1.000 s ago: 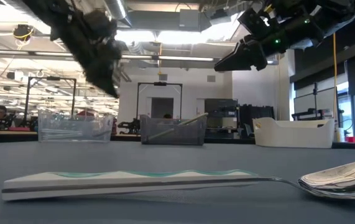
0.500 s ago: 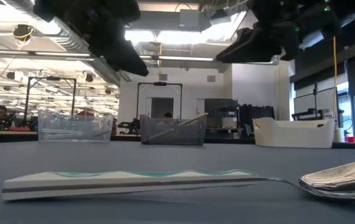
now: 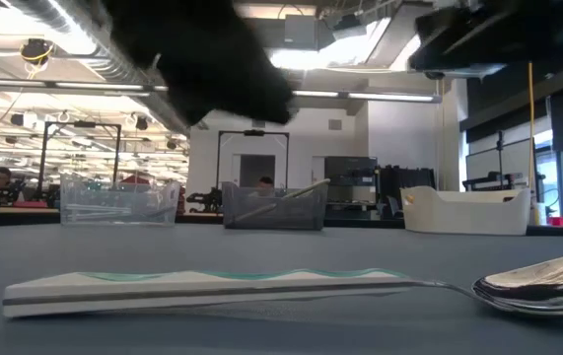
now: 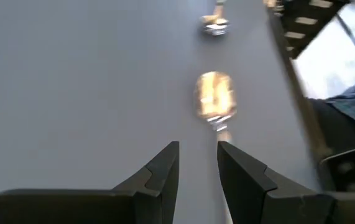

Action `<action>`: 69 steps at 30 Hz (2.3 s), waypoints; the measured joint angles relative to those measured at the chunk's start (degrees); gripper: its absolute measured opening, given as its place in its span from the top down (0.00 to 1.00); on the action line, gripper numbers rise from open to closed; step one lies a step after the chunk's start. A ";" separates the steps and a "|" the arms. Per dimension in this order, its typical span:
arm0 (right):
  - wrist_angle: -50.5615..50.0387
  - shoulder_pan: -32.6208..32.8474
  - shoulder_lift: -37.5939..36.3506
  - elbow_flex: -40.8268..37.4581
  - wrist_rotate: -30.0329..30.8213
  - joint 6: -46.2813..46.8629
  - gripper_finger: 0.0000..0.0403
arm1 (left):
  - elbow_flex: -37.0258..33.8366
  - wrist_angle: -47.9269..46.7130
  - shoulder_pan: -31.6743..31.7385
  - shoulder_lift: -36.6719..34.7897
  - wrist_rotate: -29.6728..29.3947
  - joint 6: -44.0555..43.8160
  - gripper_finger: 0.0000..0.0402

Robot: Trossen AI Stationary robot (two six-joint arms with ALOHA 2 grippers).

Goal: Sort silverware by color (type)
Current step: Put the left green patterned spoon into the transparent bin

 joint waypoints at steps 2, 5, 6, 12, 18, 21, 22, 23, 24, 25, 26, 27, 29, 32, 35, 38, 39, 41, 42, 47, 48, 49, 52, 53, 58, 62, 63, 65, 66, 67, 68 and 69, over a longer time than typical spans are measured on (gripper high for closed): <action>0.16 3.32 -0.79 0.02 1.57 1.84 0.57 | 4.91 -0.53 -1.76 4.11 -0.44 -0.14 0.74; -0.30 8.26 -1.74 0.02 3.96 4.57 0.57 | 12.25 -1.95 -3.96 10.12 -0.94 -0.14 0.74; -0.18 9.70 -1.84 0.02 4.49 5.23 0.57 | 14.79 -3.27 -4.51 12.01 -1.53 -0.14 0.74; -0.11 16.49 -1.87 0.02 7.87 10.78 0.57 | 26.49 -16.42 -6.04 21.01 -8.74 -3.04 0.74; -0.18 20.93 -1.80 0.02 8.13 16.54 0.57 | 28.98 -21.48 -5.88 25.36 -9.99 -9.04 0.74; 0.00 22.84 -1.47 0.02 8.17 19.25 0.57 | 29.00 -21.43 -5.85 26.05 -8.78 -11.16 0.74; -0.02 23.45 -1.19 0.00 8.56 19.91 0.57 | 29.06 -21.60 -5.85 26.28 -8.57 -12.01 0.74; -0.03 24.05 -0.88 0.00 9.16 20.37 0.57 | 29.06 -21.80 -5.87 26.33 -8.59 -12.84 0.74; -0.02 24.60 -0.62 -0.03 9.99 20.92 0.57 | 29.06 -21.97 -5.89 26.35 -8.59 -13.43 0.75; 0.10 25.06 -0.20 -0.07 10.79 21.33 0.57 | 29.06 -22.09 -6.03 26.35 -8.50 -13.69 0.76; 0.38 25.33 0.23 -0.07 11.42 21.56 0.57 | 29.06 -22.10 -6.14 26.35 -8.45 -13.78 0.77; 0.60 25.36 0.63 -0.07 12.08 21.63 0.57 | 29.06 -22.10 -6.25 26.39 -8.67 -13.65 0.79; 0.68 25.31 1.44 -0.08 12.58 22.09 0.57 | 29.06 -22.04 -6.53 26.47 -9.26 -13.45 0.84; 1.77 25.29 2.11 -0.09 12.70 22.88 0.57 | 29.03 -21.97 -6.57 26.50 -9.13 -13.36 0.92; 1.79 25.29 2.20 -0.09 12.80 22.81 0.57 | 28.98 -22.10 -6.59 26.29 -9.26 -13.32 0.95; 1.81 25.29 2.20 -0.09 13.26 22.38 0.57 | 28.86 -22.56 -6.62 25.54 -9.36 -13.01 0.95; 1.78 25.29 2.20 -0.09 13.26 21.81 0.57 | 28.80 -22.83 -6.66 25.07 -9.41 -12.27 0.94; 1.84 25.25 2.20 -0.09 13.31 21.14 0.57 | 28.63 -23.95 -6.78 23.84 -9.66 -10.32 0.91; 1.85 25.21 2.20 -0.09 13.54 20.48 0.57 | 28.62 -24.07 -6.84 23.15 -10.03 -9.45 0.90; 2.09 25.14 2.15 -0.07 19.05 14.99 0.57 | 28.73 -27.93 -6.72 18.70 -13.16 -6.10 0.91; 2.07 25.14 2.11 -0.07 20.73 13.58 0.57 | 28.72 -29.59 -6.69 17.82 -14.34 -5.63 0.91; 2.15 25.14 2.11 -0.07 22.39 12.29 0.57 | 28.71 -31.17 -6.66 17.00 -15.76 -5.09 0.92; 2.37 24.89 2.09 -0.07 27.01 8.10 0.57 | 28.71 -36.23 -6.62 14.25 -20.15 -3.42 0.92; 2.38 24.31 2.08 -0.07 27.04 6.82 0.57 | 28.72 -37.64 -6.45 13.34 -21.42 -2.98 0.91; 2.51 17.74 2.06 -0.07 22.42 2.23 0.57 | 28.79 -46.09 -5.07 9.95 -25.56 -2.96 0.91; 1.85 9.42 2.04 0.02 16.05 1.09 0.57 | 28.79 -52.26 -3.20 7.67 -26.44 -2.95 0.91; 1.86 7.31 2.04 0.02 14.09 0.76 0.57 | 28.77 -53.95 -2.78 7.30 -26.91 -2.79 0.91; 1.84 3.16 2.04 0.02 10.30 -0.03 0.57 | 27.71 -56.03 -1.67 6.19 -28.45 -2.39 0.91; 1.85 1.23 2.04 0.02 8.44 -0.67 0.57 | 26.55 -56.72 -1.04 5.14 -29.13 -1.96 0.91; 1.77 -0.60 2.04 0.02 6.86 -1.21 0.57 | 24.94 -56.83 -0.28 3.68 -29.44 -1.52 0.91; 1.87 -2.45 2.04 0.02 5.39 -1.70 0.57 | 23.15 -56.83 0.59 2.11 -29.62 -1.37 0.91; 1.89 -4.13 2.04 0.02 4.11 -2.39 0.57 | 21.03 -56.74 1.47 0.03 -29.75 -1.23 0.91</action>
